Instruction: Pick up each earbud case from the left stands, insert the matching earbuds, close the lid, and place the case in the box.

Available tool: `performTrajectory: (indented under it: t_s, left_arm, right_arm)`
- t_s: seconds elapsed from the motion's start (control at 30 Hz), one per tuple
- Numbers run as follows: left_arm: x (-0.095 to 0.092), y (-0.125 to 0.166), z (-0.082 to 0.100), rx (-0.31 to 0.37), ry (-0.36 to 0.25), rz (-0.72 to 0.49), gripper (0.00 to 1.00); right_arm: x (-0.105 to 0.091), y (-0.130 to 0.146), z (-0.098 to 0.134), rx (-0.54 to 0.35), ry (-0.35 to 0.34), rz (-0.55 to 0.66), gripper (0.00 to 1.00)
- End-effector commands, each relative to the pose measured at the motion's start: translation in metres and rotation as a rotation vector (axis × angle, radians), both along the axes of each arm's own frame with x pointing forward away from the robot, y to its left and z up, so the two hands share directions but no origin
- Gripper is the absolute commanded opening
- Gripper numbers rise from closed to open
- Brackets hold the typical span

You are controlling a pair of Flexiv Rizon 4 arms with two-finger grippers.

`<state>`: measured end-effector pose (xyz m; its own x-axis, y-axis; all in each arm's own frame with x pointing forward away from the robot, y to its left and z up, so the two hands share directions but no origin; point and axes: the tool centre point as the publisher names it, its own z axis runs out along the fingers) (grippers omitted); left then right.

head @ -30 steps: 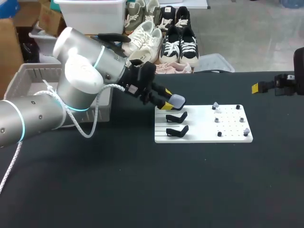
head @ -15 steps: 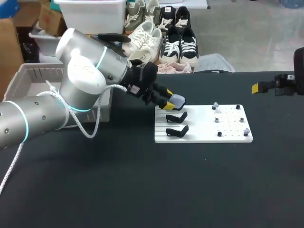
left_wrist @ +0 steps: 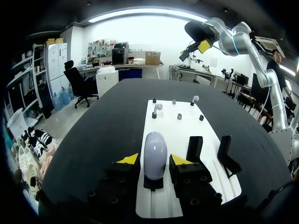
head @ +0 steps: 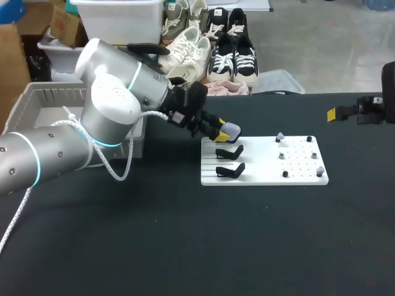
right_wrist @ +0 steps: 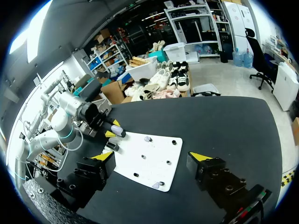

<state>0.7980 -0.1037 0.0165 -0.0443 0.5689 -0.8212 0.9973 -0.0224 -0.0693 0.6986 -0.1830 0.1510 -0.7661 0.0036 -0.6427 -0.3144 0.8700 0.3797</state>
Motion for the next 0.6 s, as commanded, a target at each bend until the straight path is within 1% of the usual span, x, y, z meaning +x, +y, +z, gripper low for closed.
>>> performTrajectory:
  t_s: [0.03,0.1,0.13,0.3,0.4,0.6]
  left_arm:
    - [0.000,-0.001,0.000,-0.002,-0.002,0.001,0.25]
    - [-0.001,0.000,0.000,-0.001,-0.002,0.001,0.06]
    - [-0.002,0.000,0.000,-0.001,-0.002,0.002,0.00]
    - [-0.006,0.005,0.003,-0.005,0.001,0.002,0.00]
    - [-0.009,0.009,0.008,-0.014,0.008,0.008,0.00]
    - [-0.019,0.015,0.031,-0.067,0.024,0.022,0.00]
  right_arm:
    - [0.001,-0.002,-0.001,0.005,0.000,0.007,1.00]
    - [0.001,-0.002,-0.001,0.005,0.000,0.007,1.00]
    - [0.001,-0.002,-0.001,0.005,0.000,0.007,1.00]
    - [0.001,-0.002,-0.001,0.005,0.000,0.007,1.00]
    - [0.001,-0.002,-0.001,0.005,0.000,0.007,1.00]
    - [0.001,-0.002,-0.001,0.005,0.000,0.007,1.00]
